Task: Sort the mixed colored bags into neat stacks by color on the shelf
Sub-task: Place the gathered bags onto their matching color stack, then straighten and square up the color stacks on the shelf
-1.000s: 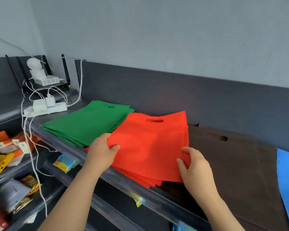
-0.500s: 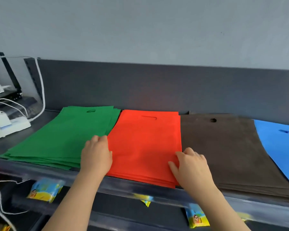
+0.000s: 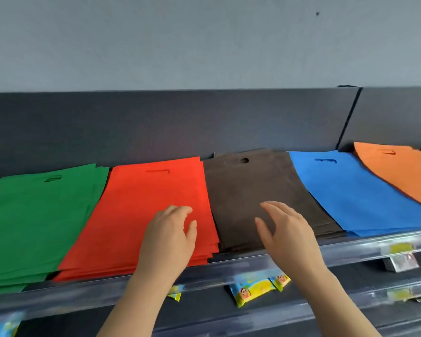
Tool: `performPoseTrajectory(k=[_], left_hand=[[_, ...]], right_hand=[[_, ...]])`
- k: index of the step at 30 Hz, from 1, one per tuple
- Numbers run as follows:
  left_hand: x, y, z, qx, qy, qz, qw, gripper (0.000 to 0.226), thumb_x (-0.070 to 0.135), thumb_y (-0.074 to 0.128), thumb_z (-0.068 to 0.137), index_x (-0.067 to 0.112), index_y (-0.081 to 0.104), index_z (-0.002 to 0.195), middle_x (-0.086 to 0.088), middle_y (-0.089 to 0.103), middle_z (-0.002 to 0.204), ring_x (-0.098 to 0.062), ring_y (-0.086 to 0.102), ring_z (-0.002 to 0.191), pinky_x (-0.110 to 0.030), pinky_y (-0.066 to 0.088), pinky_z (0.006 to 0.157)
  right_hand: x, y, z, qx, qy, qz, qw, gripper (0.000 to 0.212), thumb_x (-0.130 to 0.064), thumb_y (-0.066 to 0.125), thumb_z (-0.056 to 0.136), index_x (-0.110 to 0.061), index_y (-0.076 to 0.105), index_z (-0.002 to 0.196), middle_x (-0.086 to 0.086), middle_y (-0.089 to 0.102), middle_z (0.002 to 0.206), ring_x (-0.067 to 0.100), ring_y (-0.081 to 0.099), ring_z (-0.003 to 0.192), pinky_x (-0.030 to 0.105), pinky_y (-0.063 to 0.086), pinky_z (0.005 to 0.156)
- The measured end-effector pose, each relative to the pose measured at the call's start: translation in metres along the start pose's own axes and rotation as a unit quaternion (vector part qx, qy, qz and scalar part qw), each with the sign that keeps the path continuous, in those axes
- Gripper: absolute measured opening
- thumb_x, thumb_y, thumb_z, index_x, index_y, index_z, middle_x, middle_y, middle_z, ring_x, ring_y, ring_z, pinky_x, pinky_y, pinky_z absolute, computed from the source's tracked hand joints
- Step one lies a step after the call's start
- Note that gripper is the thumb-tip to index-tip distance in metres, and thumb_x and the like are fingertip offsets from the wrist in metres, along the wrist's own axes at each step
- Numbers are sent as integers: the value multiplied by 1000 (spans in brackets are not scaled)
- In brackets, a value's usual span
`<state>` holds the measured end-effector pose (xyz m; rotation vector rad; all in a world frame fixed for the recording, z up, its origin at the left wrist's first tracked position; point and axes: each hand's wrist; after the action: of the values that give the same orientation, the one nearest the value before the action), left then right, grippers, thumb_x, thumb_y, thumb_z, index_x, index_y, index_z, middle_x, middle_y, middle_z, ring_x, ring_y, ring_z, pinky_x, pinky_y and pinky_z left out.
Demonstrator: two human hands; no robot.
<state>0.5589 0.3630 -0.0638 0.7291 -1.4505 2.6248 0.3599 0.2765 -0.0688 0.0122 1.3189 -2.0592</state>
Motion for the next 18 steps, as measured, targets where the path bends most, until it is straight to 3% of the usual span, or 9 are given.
performPoseTrajectory(k=[5, 9, 13, 18], left_hand=[[56, 35, 4, -24, 48, -29, 998, 27, 22, 61, 89, 17, 66, 114, 5, 65, 107, -19, 57, 101, -31, 44, 88], [118, 66, 7, -36, 80, -46, 995, 28, 22, 62, 88, 17, 66, 115, 5, 66, 106, -19, 58, 100, -31, 45, 87], [192, 100, 4, -55, 106, -67, 991, 32, 28, 54, 93, 21, 61, 124, 9, 62, 115, -12, 52, 108, -25, 42, 91], [277, 148, 4, -74, 118, -91, 986, 36, 32, 50, 95, 21, 56, 129, 9, 59, 124, -10, 49, 116, -24, 39, 96]], right_hand=[[53, -33, -13, 0, 59, -21, 998, 35, -26, 62, 89, -11, 63, 120, 1, 64, 121, 24, 61, 107, 36, 48, 89], [112, -64, -23, 13, 84, -41, 996, 30, -24, 66, 86, -8, 66, 112, 4, 68, 112, 27, 64, 100, 39, 53, 84], [179, -100, -32, 25, 104, -69, 992, 34, -25, 67, 85, -9, 66, 115, 4, 67, 116, 26, 64, 104, 37, 51, 86], [261, -144, -41, 14, 126, -76, 989, 42, -34, 55, 93, -17, 55, 131, -5, 55, 134, 18, 52, 122, 31, 40, 101]])
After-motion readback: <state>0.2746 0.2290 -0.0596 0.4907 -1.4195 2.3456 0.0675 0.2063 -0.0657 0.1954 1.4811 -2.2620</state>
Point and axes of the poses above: each hand's wrist, its own z-axis towards the middle knuckle, its own y-axis out of the palm, x = y × z
